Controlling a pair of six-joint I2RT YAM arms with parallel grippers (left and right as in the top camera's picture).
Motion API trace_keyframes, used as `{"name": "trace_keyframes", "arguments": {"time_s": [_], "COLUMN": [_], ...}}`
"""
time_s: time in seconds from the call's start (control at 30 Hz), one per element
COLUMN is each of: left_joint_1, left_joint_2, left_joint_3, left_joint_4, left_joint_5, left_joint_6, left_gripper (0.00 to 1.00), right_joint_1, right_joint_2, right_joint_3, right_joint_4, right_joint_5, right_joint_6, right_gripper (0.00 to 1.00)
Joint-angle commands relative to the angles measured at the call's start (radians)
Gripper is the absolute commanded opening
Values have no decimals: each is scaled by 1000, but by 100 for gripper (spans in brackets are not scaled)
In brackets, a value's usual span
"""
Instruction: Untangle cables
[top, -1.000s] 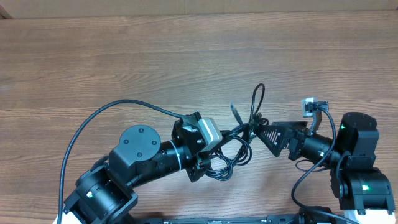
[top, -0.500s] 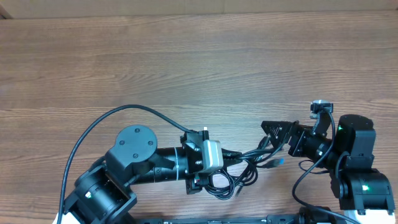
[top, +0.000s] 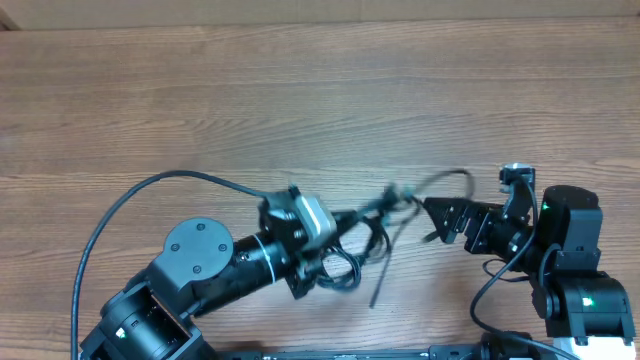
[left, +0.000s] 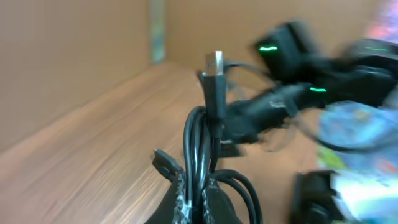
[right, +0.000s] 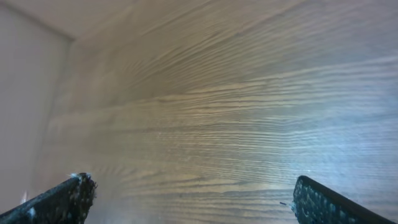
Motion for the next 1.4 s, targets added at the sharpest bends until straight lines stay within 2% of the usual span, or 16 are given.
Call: {"name": "trace_keyframes", "arguments": {"time_s": [0.0, 0.13, 0.23, 0.33, 0.5, 0.57, 0.77, 0.83, 0.93, 1.07, 1.27, 1.37], "left_joint_1": [-2, -2, -2, -2, -2, -2, -2, -2, -2, -2, -2, -2], "left_joint_2": [-13, -13, -10, 7, 69, 95, 114, 109, 104, 89, 61, 47], "left_joint_3": [15, 15, 15, 15, 15, 15, 15, 15, 15, 15, 15, 15], "left_joint_4": [-14, -10, -11, -10, -2, 17, 69, 70, 92, 169, 247, 268], "left_joint_5": [-236, -223, -86, 39, 154, 217, 391, 405, 412, 475, 473, 463], "left_joint_6": [-175, -182, -178, -166, -166, -165, -106, -106, -106, -106, -105, -61], "left_gripper": [4, 4, 4, 4, 4, 4, 4, 4, 4, 4, 4, 4], "right_joint_1": [-5, -5, -5, -5, -5, -5, -5, -5, -5, -5, -5, -5], "right_joint_2": [-3, -3, -3, -2, -2, -2, -2, -2, -2, -2, -2, -2], "right_joint_3": [17, 17, 17, 17, 17, 17, 16, 16, 16, 16, 16, 16], "right_joint_4": [8, 27, 111, 179, 187, 186, 72, 71, 49, -1, -34, -41], "right_joint_5": [-167, -389, -544, -560, -558, -531, -232, -155, -114, 37, 120, 139], "right_joint_6": [-176, -300, -291, -180, -159, -159, -124, -60, -55, -2, 2, 2], "right_gripper": [100, 100, 100, 100, 100, 100, 100, 100, 100, 100, 100, 100]}}
